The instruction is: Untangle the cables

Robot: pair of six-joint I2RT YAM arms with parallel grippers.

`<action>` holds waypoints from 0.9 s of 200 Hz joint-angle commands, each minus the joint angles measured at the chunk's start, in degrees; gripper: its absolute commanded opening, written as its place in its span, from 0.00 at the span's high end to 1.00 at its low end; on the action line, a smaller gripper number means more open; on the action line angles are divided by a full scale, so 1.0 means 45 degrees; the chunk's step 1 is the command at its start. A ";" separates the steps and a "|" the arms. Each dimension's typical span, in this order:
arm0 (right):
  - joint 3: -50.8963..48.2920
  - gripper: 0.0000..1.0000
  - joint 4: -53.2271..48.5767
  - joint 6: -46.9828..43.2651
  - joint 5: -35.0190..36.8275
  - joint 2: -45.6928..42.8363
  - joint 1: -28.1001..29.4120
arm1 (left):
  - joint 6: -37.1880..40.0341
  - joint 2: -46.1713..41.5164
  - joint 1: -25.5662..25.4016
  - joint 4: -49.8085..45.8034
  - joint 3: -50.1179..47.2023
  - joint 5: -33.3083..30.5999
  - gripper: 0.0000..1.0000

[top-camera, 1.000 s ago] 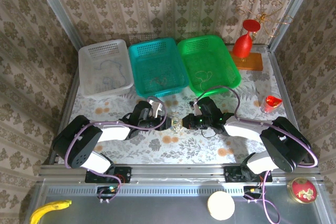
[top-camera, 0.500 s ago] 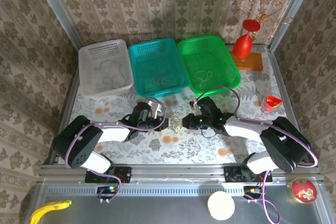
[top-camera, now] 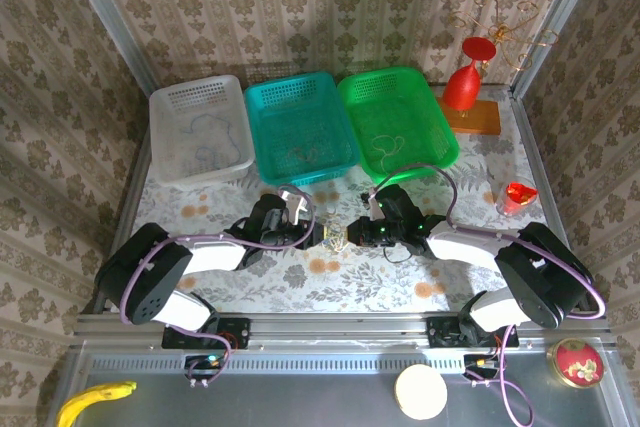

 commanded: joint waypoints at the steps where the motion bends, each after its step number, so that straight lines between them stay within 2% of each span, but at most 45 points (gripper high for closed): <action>1: 0.0107 1.00 0.0287 0.0032 0.0205 -0.0052 -0.0028 | 0.0123 0.0043 -0.0066 0.0089 0.0080 0.0157 0.64; 46: 0.0017 1.00 0.0339 0.0031 0.0235 -0.0067 -0.0043 | 0.0021 0.0558 -0.0087 0.0602 0.0026 0.0298 0.64; 63: -0.0046 1.00 0.0385 0.0045 0.0229 -0.0048 -0.0047 | -0.0036 0.0734 -0.0106 0.0810 0.0004 0.0346 0.67; 101: -0.0256 1.00 0.0463 0.0052 0.0323 -0.0063 -0.0067 | -0.0262 0.0735 -0.0183 0.1281 -0.0077 0.0324 0.92; 119: -0.0429 1.00 0.0482 0.0052 0.0361 -0.0141 -0.0106 | -0.0295 0.0209 -0.0194 0.1130 -0.0082 0.0150 1.00; 180: -0.1135 1.00 0.0867 0.0178 0.0596 -0.0151 -0.0301 | 0.0196 -0.3105 -0.0106 -0.1151 0.0455 -0.0942 1.00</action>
